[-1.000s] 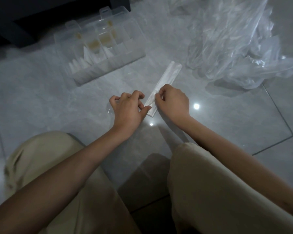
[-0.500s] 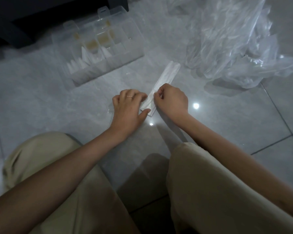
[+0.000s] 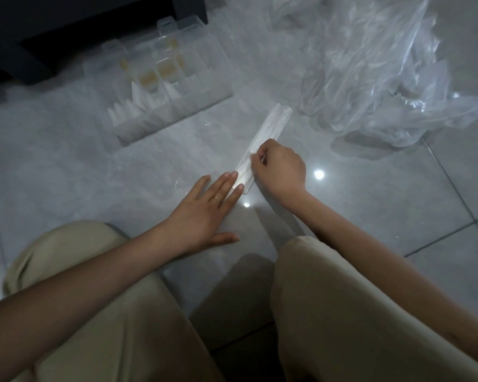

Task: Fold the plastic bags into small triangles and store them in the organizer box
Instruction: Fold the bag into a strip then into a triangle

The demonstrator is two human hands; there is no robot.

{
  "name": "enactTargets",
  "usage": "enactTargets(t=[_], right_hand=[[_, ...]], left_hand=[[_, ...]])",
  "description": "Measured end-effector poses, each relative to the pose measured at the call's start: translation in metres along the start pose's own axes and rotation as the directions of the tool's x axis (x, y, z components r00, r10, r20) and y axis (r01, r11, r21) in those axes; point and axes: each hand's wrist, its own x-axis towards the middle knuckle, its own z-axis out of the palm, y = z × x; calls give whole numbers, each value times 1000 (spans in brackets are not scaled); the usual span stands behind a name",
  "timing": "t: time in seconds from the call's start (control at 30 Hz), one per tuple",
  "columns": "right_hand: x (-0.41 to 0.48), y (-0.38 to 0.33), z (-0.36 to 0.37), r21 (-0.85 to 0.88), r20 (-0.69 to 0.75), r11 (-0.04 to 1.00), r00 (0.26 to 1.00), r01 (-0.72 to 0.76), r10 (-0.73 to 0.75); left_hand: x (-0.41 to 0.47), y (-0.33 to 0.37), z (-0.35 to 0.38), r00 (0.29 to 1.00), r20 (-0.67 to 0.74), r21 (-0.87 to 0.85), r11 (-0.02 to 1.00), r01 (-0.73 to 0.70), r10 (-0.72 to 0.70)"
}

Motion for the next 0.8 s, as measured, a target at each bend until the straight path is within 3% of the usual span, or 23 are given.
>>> enactTargets(t=[0.17,0.37,0.47,0.5,0.57,0.63,0.7,0.8], right_hand=[[1,1,2,-42,-31,999,999,11,-12],[-1,5,8,-14,-81,999,996,31,-32],[-6,13,8,35,-126,982,976,186,-180],[-8,17,8,15,-168,951,939,308,-301],[-10,31,8,-160,-216,819,790,552,-574],[-9,46,13,-339,-162,682,674,648,-721],[-9,54,16,-345,-108,676,688,651,-717],[-14,55,15,-215,-101,766,767,605,-634]], left_hand=[[-1,2,-1,1000,3,7,1000,17,-17],[9,4,-7,994,-103,53,998,32,-27],[18,3,-9,977,-213,43,999,32,-22],[21,2,-8,966,-257,31,999,27,-18],[27,1,-6,947,-322,23,1000,10,-2],[32,-2,-5,950,-310,33,999,-11,21],[33,-6,-5,962,-272,12,1000,-28,30],[34,-13,-8,969,-247,-61,997,-40,23]])
